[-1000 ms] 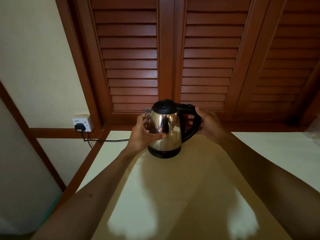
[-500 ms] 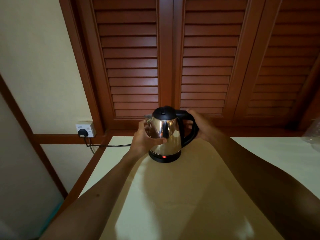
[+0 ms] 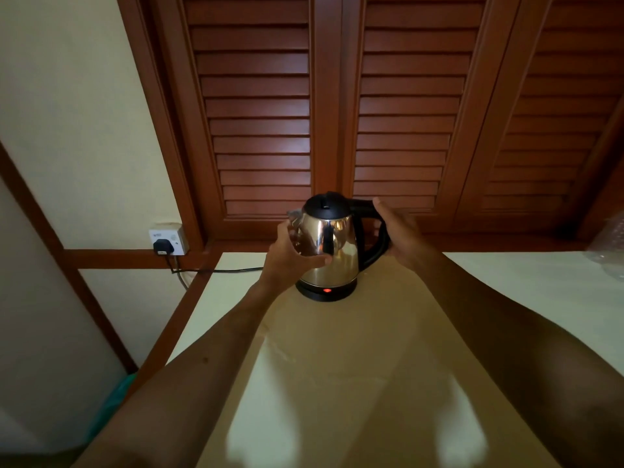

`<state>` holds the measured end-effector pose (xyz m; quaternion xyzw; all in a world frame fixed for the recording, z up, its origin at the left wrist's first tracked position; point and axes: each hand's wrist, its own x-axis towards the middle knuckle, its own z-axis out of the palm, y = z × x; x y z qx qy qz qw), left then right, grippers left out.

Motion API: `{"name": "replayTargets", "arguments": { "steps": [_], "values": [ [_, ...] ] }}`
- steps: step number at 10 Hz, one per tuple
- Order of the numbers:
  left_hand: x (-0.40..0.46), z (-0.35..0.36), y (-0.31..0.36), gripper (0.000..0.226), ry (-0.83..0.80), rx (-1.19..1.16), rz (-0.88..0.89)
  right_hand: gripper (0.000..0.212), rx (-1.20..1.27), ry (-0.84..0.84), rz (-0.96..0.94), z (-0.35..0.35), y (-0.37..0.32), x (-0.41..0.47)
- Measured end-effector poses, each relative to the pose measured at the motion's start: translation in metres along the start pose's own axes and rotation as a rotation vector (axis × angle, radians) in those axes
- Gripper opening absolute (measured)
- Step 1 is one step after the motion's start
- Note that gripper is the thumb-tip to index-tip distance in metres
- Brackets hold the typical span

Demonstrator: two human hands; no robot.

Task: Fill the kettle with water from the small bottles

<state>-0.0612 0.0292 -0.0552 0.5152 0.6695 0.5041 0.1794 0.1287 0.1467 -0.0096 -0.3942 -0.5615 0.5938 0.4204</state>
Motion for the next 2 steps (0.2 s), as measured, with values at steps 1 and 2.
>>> {"name": "replayTargets", "arguments": {
  "steps": [1,2],
  "values": [
    [-0.007,-0.003,-0.015,0.081,-0.055,-0.004,-0.013,0.026,-0.092,0.041,-0.048,-0.004,0.018,-0.031],
    [-0.034,-0.008,-0.023,0.065,-0.196,0.126,-0.058,0.04,-0.393,0.06,-0.045,-0.017,0.056,-0.063]
  ]
}}
